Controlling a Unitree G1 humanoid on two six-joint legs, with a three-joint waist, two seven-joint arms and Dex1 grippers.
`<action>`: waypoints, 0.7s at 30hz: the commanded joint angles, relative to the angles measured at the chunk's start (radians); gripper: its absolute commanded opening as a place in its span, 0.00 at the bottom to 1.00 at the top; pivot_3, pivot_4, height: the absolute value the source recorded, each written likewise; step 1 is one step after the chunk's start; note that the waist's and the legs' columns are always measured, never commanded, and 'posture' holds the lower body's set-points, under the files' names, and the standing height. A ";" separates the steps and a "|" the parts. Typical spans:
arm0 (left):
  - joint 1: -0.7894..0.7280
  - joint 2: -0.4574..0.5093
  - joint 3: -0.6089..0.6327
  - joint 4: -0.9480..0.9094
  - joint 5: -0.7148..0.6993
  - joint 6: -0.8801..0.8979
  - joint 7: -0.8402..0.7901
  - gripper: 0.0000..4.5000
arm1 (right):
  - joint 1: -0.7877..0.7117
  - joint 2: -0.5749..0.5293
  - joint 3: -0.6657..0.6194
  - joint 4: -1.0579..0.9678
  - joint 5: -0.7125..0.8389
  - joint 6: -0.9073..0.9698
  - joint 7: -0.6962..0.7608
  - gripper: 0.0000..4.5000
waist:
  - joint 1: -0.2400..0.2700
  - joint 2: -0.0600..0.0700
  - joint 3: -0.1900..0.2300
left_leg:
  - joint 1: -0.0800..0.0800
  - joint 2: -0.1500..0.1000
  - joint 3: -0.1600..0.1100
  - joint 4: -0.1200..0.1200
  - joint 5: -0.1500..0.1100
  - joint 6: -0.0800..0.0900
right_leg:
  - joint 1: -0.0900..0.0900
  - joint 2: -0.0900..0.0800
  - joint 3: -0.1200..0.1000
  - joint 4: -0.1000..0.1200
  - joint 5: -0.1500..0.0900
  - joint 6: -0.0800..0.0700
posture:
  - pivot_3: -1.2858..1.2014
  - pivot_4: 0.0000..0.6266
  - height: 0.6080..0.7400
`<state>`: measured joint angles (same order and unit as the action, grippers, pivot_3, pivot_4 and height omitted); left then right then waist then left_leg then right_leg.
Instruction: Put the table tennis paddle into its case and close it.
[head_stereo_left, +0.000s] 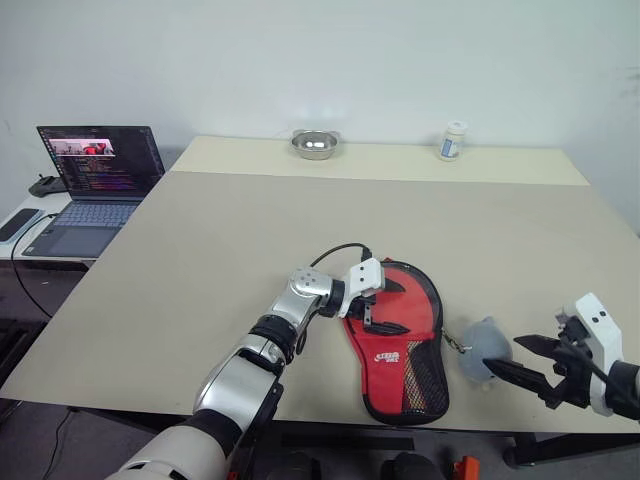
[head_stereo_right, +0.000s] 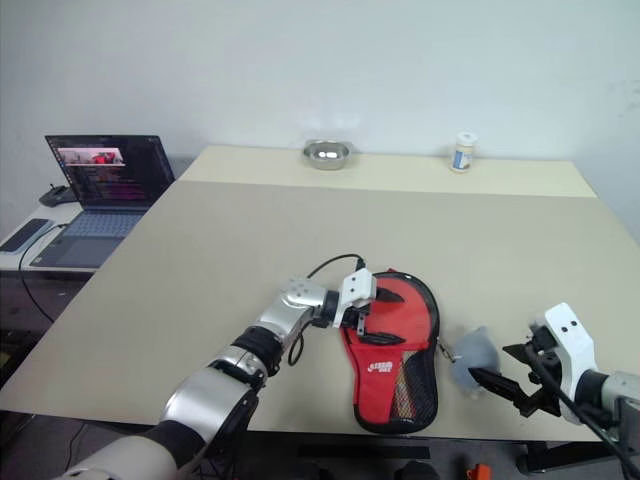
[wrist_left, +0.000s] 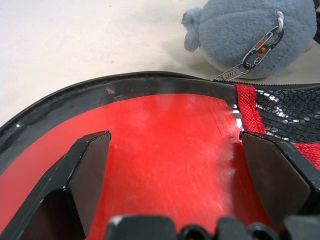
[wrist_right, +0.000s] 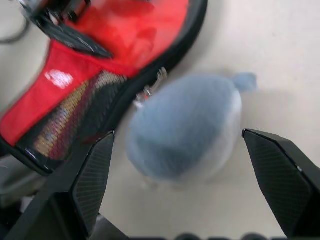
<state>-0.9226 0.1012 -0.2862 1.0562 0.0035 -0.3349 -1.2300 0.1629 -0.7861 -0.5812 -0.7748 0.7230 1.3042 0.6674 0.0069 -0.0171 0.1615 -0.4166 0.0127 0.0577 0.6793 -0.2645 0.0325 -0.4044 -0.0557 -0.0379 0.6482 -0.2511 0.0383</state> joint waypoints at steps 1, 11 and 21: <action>0.023 0.003 -0.014 0.030 0.039 -0.001 -0.005 1.00 | 0.008 -0.033 0.052 -0.011 -0.041 -0.098 -0.009 0.99 | 0.000 0.000 0.000 | 0.000 0.000 0.000 0.000 0.000 0.000 | 0.000 0.000 0.000 0.000 0.000 0.000 | 0.52 0.24 1.00; 0.024 0.014 -0.014 0.040 0.047 -0.009 0.003 1.00 | -0.007 -0.051 0.235 0.022 -0.113 -0.199 -0.063 0.99 | 0.000 -0.002 -0.002 | 0.000 0.000 0.000 0.000 0.000 0.000 | 0.000 0.000 0.000 0.000 0.000 0.000 | 0.52 0.24 1.00; 0.034 0.011 -0.022 0.064 0.060 -0.024 0.014 1.00 | -0.056 -0.085 0.319 0.058 -0.203 -0.221 -0.122 0.56 | 0.000 -0.003 -0.003 | 0.000 0.000 0.000 0.000 0.000 0.000 | 0.000 0.000 0.000 0.000 0.000 -0.001 | 0.52 0.24 1.00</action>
<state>-0.9215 0.1020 -0.2853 1.0746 0.0067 -0.3621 -1.2182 0.1068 -0.8483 -0.2516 -0.7034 0.5368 1.0968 0.5516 0.0071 -0.0202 0.1589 -0.4165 0.0127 0.0580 0.6795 -0.2644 0.0326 -0.4042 -0.0556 -0.0376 0.6480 -0.2506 0.0374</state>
